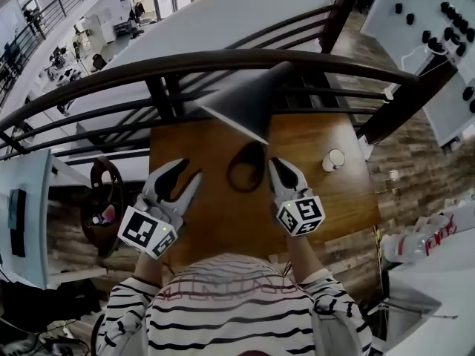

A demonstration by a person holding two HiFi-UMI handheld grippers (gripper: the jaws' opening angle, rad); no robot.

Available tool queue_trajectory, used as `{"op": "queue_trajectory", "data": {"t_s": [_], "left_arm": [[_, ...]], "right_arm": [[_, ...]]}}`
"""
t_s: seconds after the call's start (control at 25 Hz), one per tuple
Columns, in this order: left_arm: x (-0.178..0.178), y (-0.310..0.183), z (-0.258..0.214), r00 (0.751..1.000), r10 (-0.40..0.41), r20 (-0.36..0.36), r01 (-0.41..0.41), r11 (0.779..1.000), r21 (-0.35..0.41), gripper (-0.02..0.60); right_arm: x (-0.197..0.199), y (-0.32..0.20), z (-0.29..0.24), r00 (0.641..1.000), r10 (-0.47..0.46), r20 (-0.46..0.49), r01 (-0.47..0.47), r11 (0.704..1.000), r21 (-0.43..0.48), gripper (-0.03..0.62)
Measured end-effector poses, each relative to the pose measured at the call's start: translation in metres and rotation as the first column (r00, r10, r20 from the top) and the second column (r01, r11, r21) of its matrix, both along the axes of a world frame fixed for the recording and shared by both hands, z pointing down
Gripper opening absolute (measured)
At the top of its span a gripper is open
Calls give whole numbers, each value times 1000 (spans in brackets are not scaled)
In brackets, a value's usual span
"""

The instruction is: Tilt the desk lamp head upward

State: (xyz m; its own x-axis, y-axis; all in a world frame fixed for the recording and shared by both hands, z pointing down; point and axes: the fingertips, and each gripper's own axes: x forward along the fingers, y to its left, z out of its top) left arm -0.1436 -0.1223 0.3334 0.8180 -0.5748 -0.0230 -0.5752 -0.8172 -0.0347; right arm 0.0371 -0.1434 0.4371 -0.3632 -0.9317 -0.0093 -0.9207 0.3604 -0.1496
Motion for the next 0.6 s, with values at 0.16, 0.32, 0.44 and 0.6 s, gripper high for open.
{"op": "queue_trajectory", "data": {"t_s": [0.16, 0.32, 0.44, 0.6], "left_arm": [[-5, 6, 13, 1000, 25, -17, -25, 1000, -12, 95], [-12, 13, 32, 999, 53, -6, -53, 998, -24, 86], [-23, 17, 44, 999, 53, -7, -54, 998, -30, 55], [-39, 23, 54, 999, 48, -8, -48, 998, -48, 5]], "right_arm": [[-8, 20, -5, 999, 43, 10, -43, 999, 22, 0], [-22, 39, -7, 998, 63, 16, -64, 997, 39, 0], [-35, 52, -7, 997, 69, 33, -70, 996, 51, 0], [-53, 63, -10, 997, 71, 30, -72, 996, 54, 0]]}}
